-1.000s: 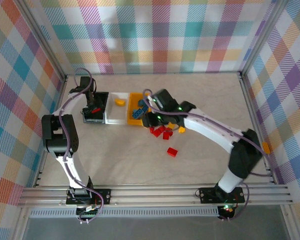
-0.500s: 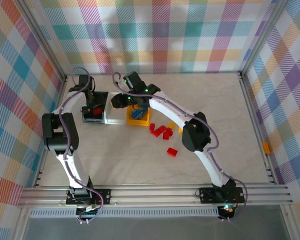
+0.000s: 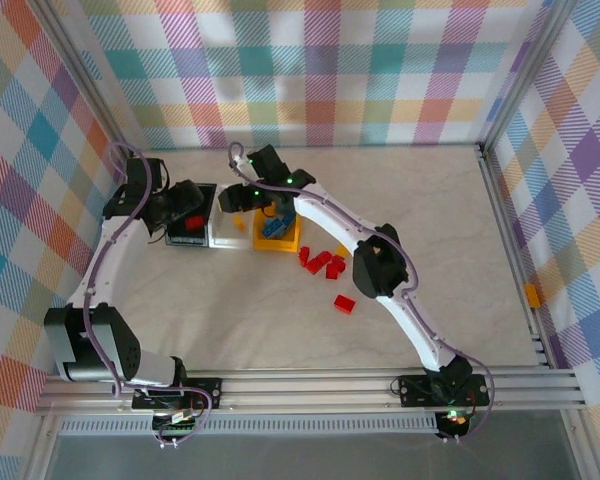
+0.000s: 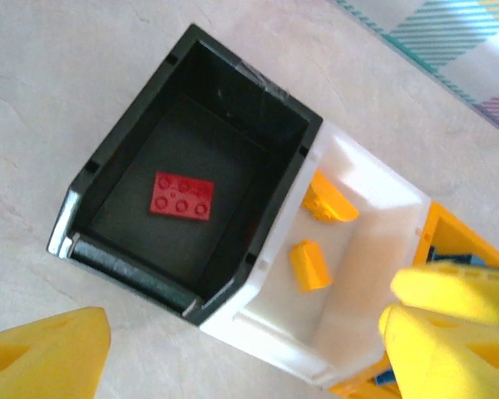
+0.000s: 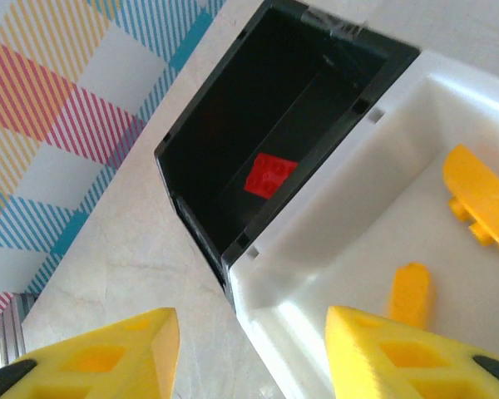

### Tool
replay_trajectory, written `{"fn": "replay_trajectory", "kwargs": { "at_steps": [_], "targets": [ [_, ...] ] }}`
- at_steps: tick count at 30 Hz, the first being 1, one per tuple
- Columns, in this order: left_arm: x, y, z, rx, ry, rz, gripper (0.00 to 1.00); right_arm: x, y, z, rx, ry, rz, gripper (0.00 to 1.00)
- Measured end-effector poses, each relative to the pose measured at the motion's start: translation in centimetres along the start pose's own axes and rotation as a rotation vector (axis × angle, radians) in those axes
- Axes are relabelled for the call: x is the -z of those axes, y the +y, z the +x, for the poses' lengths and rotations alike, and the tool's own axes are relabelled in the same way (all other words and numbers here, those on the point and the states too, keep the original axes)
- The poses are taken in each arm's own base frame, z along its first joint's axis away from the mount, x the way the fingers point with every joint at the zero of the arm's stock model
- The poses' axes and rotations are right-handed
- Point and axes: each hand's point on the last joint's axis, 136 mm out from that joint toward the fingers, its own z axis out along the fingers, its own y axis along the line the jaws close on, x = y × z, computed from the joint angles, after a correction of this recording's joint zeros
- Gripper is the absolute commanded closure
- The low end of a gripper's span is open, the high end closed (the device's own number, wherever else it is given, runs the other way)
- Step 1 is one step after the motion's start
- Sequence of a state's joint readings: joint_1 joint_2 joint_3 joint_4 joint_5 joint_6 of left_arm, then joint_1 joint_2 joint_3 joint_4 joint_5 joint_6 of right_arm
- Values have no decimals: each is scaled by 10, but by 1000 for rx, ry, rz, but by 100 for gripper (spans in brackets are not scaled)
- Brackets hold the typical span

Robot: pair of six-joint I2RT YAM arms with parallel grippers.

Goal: Sort the legos into containers by color

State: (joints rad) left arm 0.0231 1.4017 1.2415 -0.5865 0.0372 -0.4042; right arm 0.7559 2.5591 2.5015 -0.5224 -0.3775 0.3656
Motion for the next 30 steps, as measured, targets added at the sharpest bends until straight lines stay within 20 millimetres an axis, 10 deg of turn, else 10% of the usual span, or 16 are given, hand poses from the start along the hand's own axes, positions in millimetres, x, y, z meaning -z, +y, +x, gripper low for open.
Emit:
{"fn": "replay_trajectory", "kwargs": {
  "at_steps": [8,14,18,24,30],
  "targets": [
    [22,-43,46,-128,63,103,15,47,-11,26,-37,51,120,38],
    [20,-101,147,-379,224,220,15,185,-43,81,-143,37,358,30],
    [19,-131,241,-582,376,285,14,261,-119,111,-310,-12,542,23],
    [13,-146,310,-710,480,310,12,266,-181,191,-470,153,666,22],
    [13,-155,327,-739,498,320,11,238,-208,217,-510,253,677,26]
  ]
}}
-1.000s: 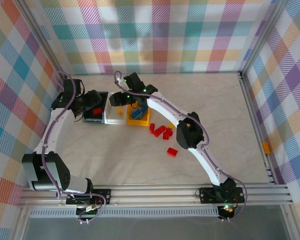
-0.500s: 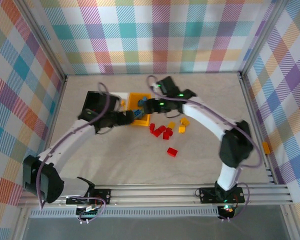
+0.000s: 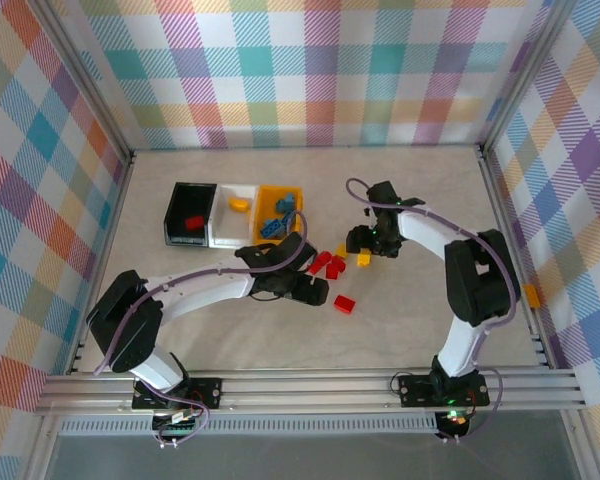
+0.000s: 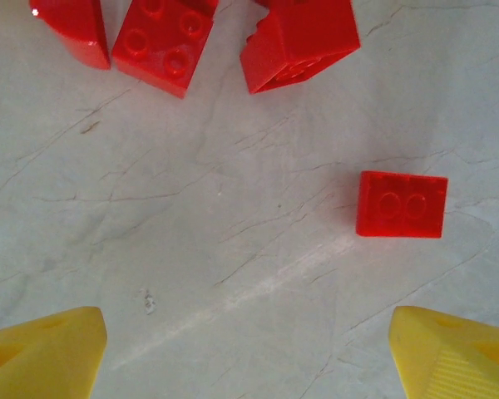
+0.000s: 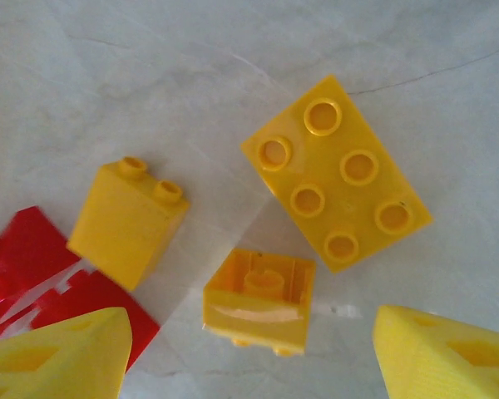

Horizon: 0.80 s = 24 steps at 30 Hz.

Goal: Sort the legos into containers by color

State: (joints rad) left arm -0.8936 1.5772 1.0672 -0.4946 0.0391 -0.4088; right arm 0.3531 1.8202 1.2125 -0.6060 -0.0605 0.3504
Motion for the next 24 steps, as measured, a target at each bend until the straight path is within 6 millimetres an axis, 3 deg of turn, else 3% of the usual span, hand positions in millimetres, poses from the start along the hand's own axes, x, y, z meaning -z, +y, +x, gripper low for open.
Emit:
{"fn": "replay_trajectory", "kwargs": {
  "at_steps": [4,9,19,24],
  "targets": [
    [0,-8,-4,-2,-7,6,11,-14,0,-8,1,12,10,32],
    [-9,-13,1,-7,16,2,11,-20,2,-21,16,-5,16,47],
    [-18,-16,1,1,36,-4,11,-23,-6,-14,21,-4,40,45],
    [-21,-15,3,13,43,-8,11,-20,-12,-3,23,-1,53,54]
  ]
}}
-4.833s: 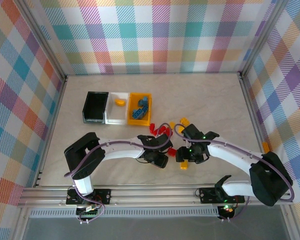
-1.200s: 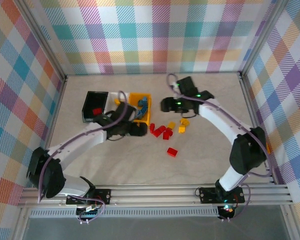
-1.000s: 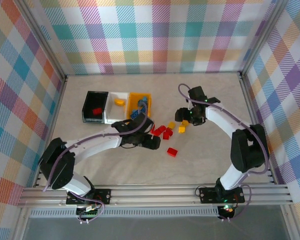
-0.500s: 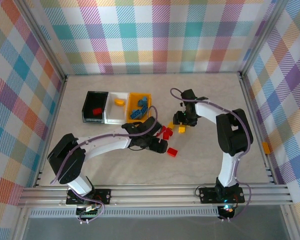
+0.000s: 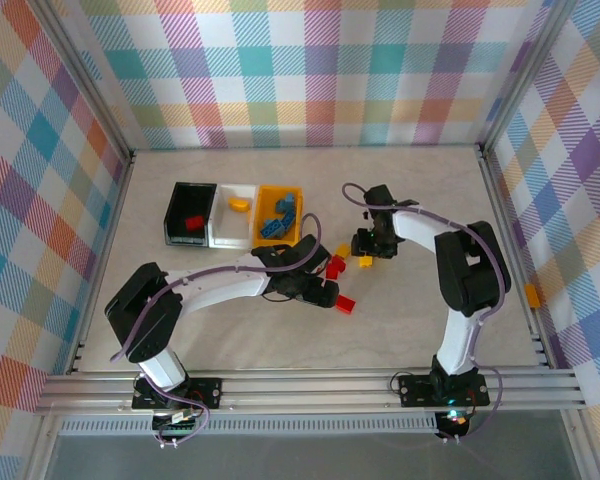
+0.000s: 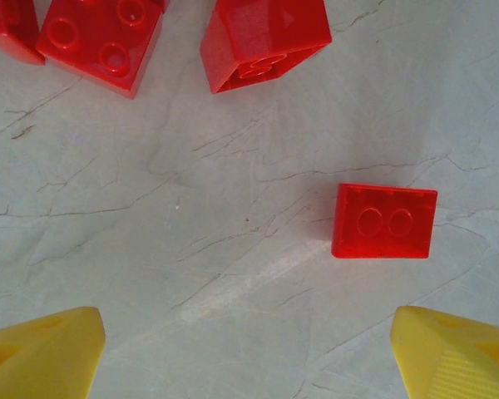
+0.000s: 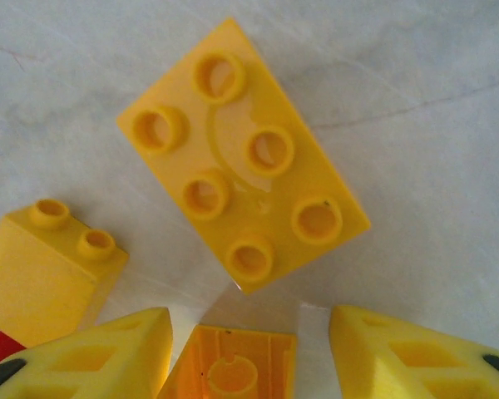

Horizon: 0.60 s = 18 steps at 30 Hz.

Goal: Sort the legos into containers by color

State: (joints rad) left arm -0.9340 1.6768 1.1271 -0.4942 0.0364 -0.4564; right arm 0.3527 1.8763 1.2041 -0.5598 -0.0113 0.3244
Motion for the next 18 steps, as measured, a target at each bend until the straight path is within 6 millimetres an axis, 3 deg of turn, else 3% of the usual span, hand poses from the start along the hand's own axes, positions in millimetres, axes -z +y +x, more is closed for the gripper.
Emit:
{"fn": "replay_trajectory", "kwargs": {
  "at_steps": [7,14,18],
  "targets": [
    [-1,-1,1,0,2,1,11,1,-2,3,1,-5,6,68],
    [-6,-23,6,-41,19,27,9,9,-5,16,0,3,4,68],
    [-24,-37,13,-48,56,36,9,31,-2,13,4,-37,-9,68]
  ]
}}
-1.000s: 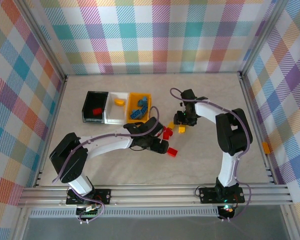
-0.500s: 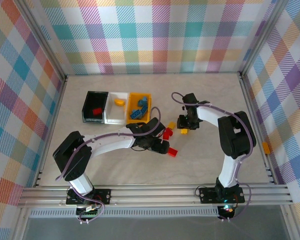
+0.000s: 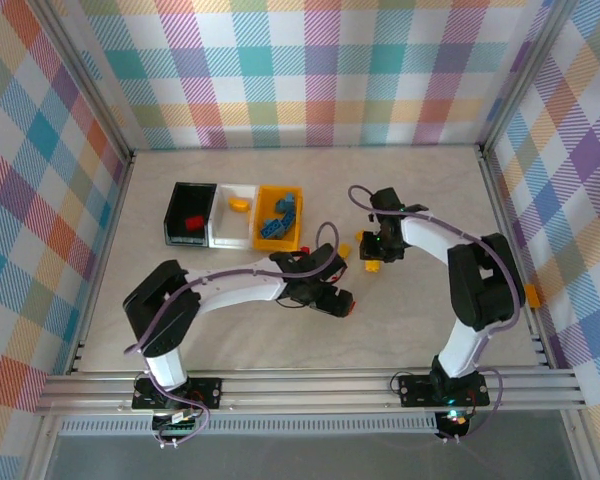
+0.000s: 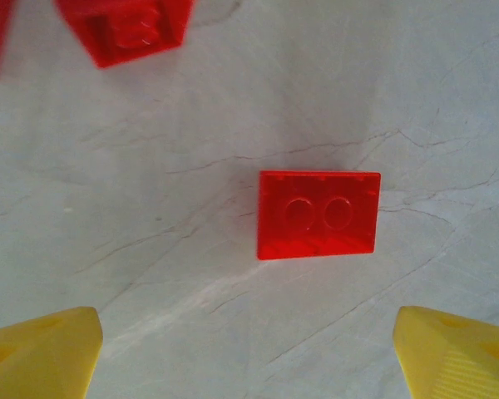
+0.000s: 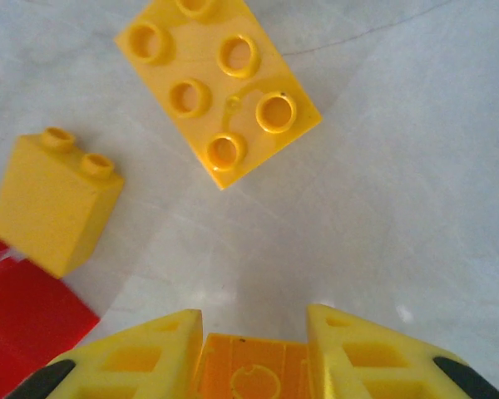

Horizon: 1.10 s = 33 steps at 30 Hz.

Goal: Sort the legos into containers by color

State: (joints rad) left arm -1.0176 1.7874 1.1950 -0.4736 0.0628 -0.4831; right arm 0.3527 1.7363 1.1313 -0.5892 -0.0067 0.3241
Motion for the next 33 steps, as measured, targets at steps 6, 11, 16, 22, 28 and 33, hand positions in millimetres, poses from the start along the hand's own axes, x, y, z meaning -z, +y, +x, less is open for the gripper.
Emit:
{"fn": "replay_trajectory", "kwargs": {
  "at_steps": [6,11,16,22,28,33],
  "targets": [
    [-31,-15,3,-28,47,-14,11,43,9,-9,10,-96,-41,68],
    [-40,-22,-7,-41,50,-25,12,63,13,-11,11,-134,-73,68],
    [-43,-24,-12,-57,45,-26,25,70,14,-9,11,-138,-86,68],
    [-46,-21,-9,-62,53,-42,44,76,15,-11,4,-151,-104,68],
    [-46,-19,-8,-61,59,-51,47,78,22,-9,2,-142,-144,69],
    [-41,-12,-6,-56,56,-68,48,87,35,-10,5,-153,-220,69]
  ]
}}
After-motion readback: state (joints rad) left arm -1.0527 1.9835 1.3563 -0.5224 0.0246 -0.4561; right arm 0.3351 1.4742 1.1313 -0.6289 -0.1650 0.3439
